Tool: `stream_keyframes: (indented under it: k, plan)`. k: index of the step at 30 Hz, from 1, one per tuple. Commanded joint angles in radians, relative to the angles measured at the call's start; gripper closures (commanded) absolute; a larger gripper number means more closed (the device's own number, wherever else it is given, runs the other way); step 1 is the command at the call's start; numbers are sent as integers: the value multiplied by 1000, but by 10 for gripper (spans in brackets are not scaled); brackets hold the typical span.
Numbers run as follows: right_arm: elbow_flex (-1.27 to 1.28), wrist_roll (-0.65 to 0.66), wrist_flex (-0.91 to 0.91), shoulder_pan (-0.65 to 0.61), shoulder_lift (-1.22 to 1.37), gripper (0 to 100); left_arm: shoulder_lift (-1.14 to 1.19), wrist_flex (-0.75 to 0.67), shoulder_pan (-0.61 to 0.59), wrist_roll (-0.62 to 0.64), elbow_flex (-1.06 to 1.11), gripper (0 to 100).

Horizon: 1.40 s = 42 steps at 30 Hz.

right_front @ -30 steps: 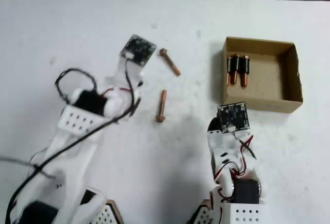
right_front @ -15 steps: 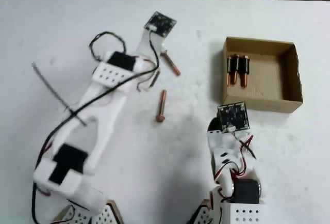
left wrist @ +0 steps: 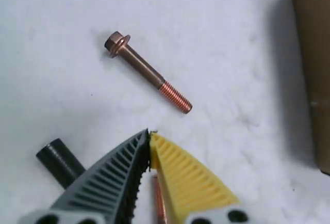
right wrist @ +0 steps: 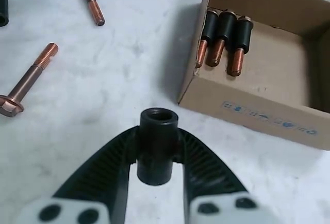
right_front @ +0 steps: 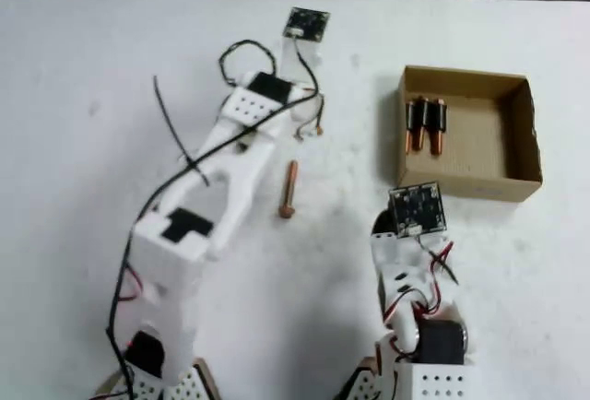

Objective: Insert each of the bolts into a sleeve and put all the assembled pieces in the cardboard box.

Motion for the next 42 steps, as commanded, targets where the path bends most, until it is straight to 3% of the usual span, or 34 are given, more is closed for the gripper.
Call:
stream_keyframes:
  k: [1, 8, 12, 30, 42]
  plan:
    - [-8, -3, -19, 4, -8, 982, 87, -21, 13, 103, -190, 974]
    - [3, -2, -21, 2, -8, 982, 200, -21, -1, 172, -305, 804]
    - [5, -2, -21, 2, -8, 982, 222, -40, -31, 218, -307, 758]
    - [6, -2, -21, 2, -8, 982, 311, -230, -81, 226, -307, 714]
    - [6, -2, -21, 2, -8, 982, 326, -250, -104, 226, -305, 714]
